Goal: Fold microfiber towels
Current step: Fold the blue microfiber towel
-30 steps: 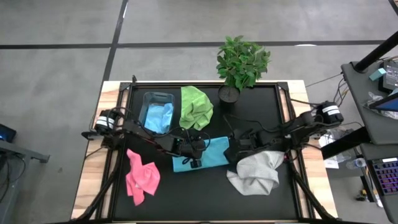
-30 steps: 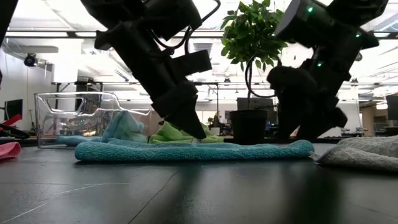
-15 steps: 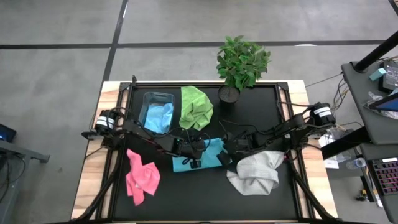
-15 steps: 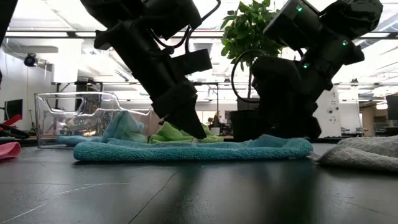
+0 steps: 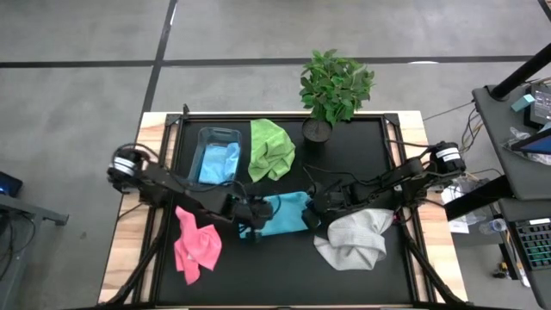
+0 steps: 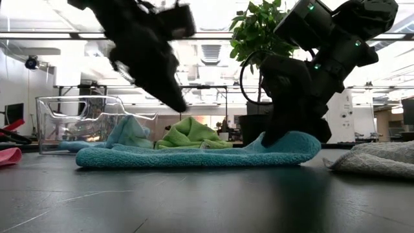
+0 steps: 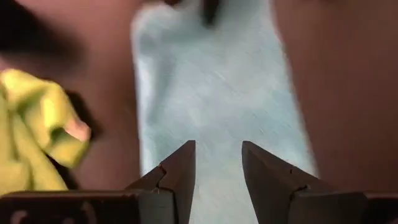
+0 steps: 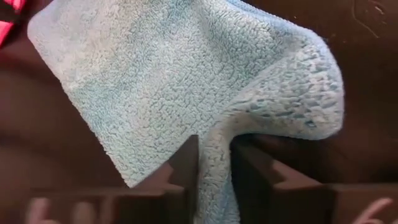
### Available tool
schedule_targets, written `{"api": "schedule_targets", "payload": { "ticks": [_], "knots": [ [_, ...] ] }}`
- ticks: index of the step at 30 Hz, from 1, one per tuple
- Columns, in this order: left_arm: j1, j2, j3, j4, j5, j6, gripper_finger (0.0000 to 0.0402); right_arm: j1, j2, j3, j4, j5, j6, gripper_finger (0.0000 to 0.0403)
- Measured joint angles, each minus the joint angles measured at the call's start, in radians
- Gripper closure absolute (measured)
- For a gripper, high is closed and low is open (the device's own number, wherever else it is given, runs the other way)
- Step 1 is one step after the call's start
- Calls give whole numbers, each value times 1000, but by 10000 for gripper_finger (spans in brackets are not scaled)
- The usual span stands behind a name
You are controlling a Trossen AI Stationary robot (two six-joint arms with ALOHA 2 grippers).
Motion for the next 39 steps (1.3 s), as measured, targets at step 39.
{"api": "schedule_targets", "payload": {
  "ticks": [39],
  "knots": [
    [-92,78,-190,266,116,-17,286,0,-87,81,-63,18,19,390]
  ]
}}
